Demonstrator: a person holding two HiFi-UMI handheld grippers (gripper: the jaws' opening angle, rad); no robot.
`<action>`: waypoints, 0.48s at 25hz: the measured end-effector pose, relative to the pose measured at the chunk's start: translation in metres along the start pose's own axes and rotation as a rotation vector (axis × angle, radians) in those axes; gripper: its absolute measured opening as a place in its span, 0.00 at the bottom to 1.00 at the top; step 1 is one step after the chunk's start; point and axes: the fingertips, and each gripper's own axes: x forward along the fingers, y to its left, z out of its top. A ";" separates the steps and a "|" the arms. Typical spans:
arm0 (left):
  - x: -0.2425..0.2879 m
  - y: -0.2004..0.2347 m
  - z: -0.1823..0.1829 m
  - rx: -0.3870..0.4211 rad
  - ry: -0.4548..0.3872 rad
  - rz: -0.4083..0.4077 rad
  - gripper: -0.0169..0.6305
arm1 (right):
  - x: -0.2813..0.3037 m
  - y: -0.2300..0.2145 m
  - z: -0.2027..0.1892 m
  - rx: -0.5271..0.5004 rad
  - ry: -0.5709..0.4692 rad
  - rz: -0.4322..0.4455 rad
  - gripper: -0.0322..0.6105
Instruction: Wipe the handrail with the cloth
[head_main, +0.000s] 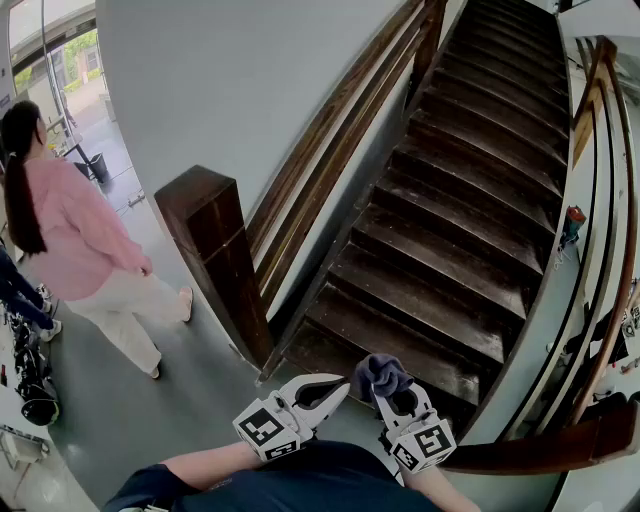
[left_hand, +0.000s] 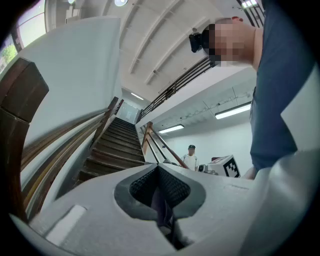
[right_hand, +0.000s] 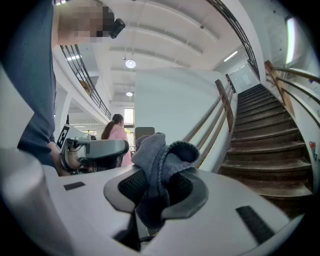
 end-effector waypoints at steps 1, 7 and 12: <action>0.000 -0.001 -0.001 0.000 0.001 0.001 0.03 | -0.001 0.001 0.000 -0.002 0.000 0.002 0.20; 0.001 -0.005 -0.004 0.001 0.008 0.007 0.03 | -0.005 0.000 -0.001 -0.001 -0.001 0.007 0.20; 0.003 -0.005 -0.005 -0.006 0.014 0.016 0.03 | -0.006 -0.001 -0.002 0.010 0.006 0.015 0.20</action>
